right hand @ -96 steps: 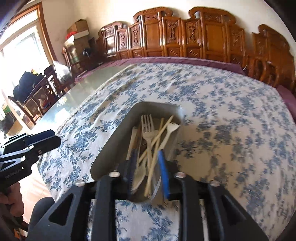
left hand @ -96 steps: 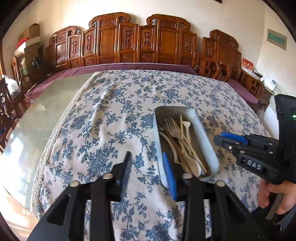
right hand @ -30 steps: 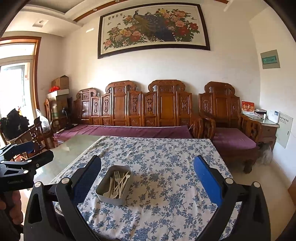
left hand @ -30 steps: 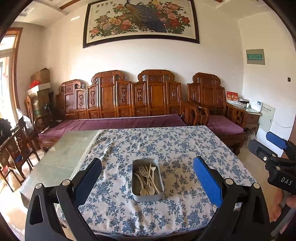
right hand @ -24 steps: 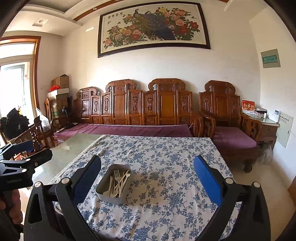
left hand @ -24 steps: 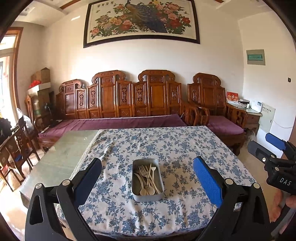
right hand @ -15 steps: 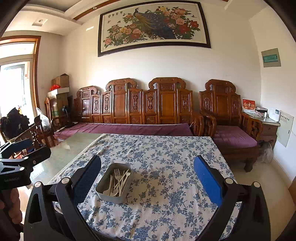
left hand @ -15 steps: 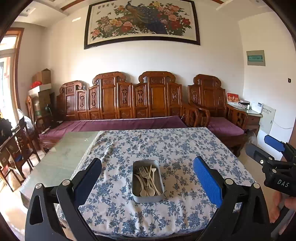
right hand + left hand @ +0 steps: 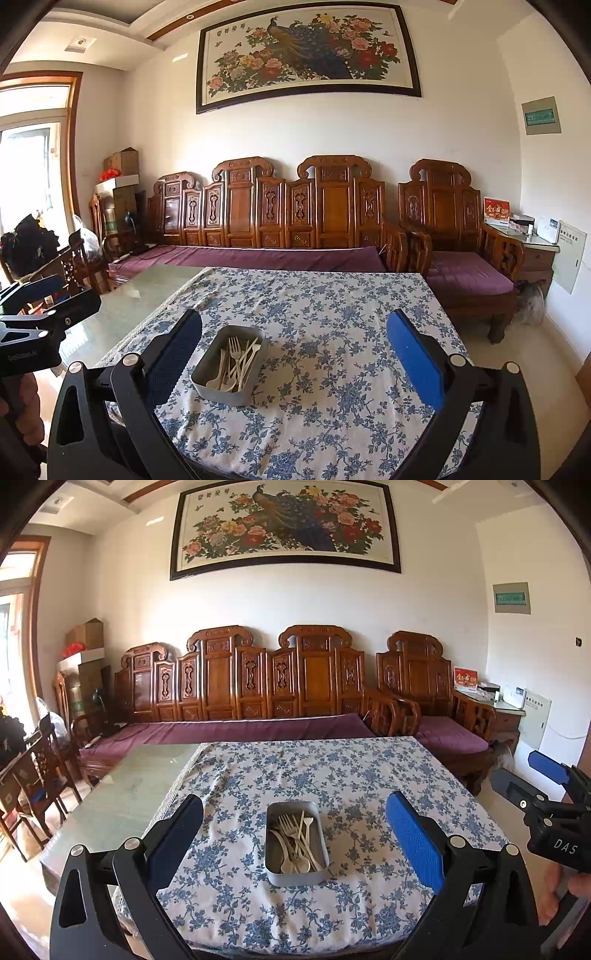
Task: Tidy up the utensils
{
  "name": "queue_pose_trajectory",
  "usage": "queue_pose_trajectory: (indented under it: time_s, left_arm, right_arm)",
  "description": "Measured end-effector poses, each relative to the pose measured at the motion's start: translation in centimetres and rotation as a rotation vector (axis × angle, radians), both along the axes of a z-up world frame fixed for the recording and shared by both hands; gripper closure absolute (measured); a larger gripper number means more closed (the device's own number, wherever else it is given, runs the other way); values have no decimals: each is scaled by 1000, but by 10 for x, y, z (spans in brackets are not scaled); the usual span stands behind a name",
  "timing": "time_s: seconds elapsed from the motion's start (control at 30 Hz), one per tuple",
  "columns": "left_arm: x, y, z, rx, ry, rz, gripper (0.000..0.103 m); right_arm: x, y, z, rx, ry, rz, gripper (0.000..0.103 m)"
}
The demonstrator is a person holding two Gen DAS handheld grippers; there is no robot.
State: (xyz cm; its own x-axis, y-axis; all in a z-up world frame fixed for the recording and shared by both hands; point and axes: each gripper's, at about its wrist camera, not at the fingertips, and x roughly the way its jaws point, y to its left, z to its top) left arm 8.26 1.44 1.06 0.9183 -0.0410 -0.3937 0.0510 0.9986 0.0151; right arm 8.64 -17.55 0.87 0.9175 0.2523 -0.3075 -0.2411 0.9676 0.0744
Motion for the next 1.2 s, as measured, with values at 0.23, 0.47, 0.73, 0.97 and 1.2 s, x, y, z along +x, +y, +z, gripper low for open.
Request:
queue_pose_trajectory:
  time_s: [0.23, 0.47, 0.73, 0.97, 1.2]
  left_arm:
    - [-1, 1, 0, 1, 0, 0, 7]
    - [-1, 1, 1, -1, -3, -3, 7]
    - [0, 1, 1, -2, -3, -1, 7]
    - [-1, 1, 2, -2, -4, -1, 7]
    - [-3, 2, 4, -6, -15, -3, 7]
  right_arm:
    - [0, 0, 2, 3, 0, 5, 2]
    - [-1, 0, 2, 4, -2, 3, 2]
    - [-1, 0, 2, 4, -1, 6, 2]
    - [-1, 0, 1, 4, -2, 6, 2]
    - [-2, 1, 4, 2, -6, 5, 2]
